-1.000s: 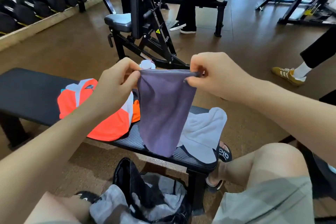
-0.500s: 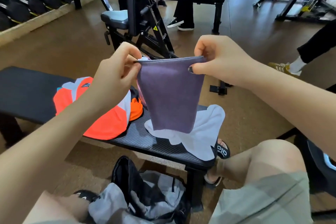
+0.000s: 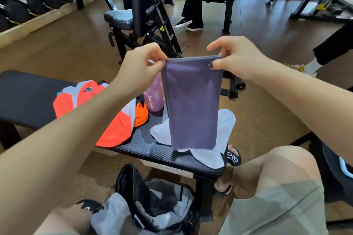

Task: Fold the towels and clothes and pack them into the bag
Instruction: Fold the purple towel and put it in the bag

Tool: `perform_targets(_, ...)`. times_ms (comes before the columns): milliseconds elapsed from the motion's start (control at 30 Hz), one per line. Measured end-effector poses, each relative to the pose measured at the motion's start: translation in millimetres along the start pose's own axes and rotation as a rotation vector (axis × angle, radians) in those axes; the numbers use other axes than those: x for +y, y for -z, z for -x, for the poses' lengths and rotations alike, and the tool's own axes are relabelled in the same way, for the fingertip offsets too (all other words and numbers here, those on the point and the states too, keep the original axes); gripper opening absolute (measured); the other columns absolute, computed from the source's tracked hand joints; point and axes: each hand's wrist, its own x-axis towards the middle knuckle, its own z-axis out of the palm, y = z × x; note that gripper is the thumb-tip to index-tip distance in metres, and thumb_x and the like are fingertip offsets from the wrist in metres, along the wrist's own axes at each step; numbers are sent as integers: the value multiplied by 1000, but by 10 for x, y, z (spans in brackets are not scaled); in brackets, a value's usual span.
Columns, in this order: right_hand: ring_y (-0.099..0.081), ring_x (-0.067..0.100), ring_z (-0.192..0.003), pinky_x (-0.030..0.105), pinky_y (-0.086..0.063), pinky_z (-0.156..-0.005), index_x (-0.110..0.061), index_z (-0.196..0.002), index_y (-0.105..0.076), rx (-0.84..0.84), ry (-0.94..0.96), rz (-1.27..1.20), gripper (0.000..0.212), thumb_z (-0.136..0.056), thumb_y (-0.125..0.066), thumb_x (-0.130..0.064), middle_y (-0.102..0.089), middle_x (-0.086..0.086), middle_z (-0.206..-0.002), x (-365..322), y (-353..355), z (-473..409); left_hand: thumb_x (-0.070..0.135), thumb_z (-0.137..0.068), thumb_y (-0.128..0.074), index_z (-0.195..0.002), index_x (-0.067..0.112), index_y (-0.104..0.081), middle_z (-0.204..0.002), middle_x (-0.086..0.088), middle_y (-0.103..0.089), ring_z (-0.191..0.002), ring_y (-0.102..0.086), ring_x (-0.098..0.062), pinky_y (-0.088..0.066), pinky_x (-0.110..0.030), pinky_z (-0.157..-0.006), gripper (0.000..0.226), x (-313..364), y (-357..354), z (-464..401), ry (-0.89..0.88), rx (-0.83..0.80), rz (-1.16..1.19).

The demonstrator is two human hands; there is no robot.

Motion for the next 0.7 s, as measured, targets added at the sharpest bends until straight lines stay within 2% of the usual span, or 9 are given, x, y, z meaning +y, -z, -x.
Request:
perform_targets(133,-57,-4,-60,9,-43,-56,-23,-92,-75,172,53,-88,16,-83,-71,-11,-67,-11,-75,18,174,6,8,-90,-60,-95,16,-69,-84,6,-68,-76,-67,-7,-51,-15,-69,13,179,-36,-150,-67,123,104)
perform_targets(233,-60,6,-72,21,-49,-66,-17,-92,-72,161,129,-78,16,-82,-68,-6,-69,-3,-83,81,182,218,4,-91,-61,-97,9,-68,-89,4,-67,-80,-64,-3,-46,-12,-75,10,152,-68,29,-190,70,111)
perform_targets(300,-61,14,-78,27,-49,-72,-14,-89,-70,94,197,-9,16,-78,-64,-5,-66,0,-86,231,13,471,5,-93,-61,-95,11,-66,-90,4,-67,-82,-63,-8,-47,-20,-76,8,-21,-174,307,-263,-43,61)
perform_targets(367,-59,19,-80,32,-47,-75,-12,-87,-68,-20,261,27,16,-74,-64,-3,-64,2,-86,443,-293,813,10,-94,-60,-95,14,-65,-88,7,-67,-82,-63,-9,-50,-28,-75,6,-248,-341,685,-257,-197,47)
perform_targets(433,-58,22,-80,37,-47,-75,-12,-86,-64,-180,212,19,15,-76,-63,-1,-64,2,-86,667,-685,1209,20,-95,-58,-98,22,-64,-90,13,-66,-85,-62,-7,-51,-33,-76,7,-474,-541,1079,-214,-350,21)
perform_targets(533,-53,20,-80,46,-48,-75,-19,-88,-54,-421,111,57,12,-81,-54,-9,-58,-4,-87,942,-1244,1716,25,-98,-56,-102,31,-59,-96,19,-61,-90,-57,-2,-48,-29,-78,8,-720,-802,1559,-225,-547,-46)
perform_targets(600,-52,18,-85,46,-49,-78,-21,-91,-51,-476,91,67,11,-84,-50,-14,-57,-6,-91,1026,-1453,1903,26,-99,-52,-102,32,-54,-93,17,-58,-87,-53,-4,-46,-30,-75,7,-807,-893,1722,-229,-620,-50)
perform_targets(700,-56,15,-92,43,-49,-83,-20,-99,-55,-445,52,10,13,-88,-50,-15,-63,-8,-99,1052,-1530,1982,27,-101,-49,-103,31,-51,-91,15,-56,-83,-50,-7,-43,-32,-72,5,-845,-926,1776,-247,-656,-87)
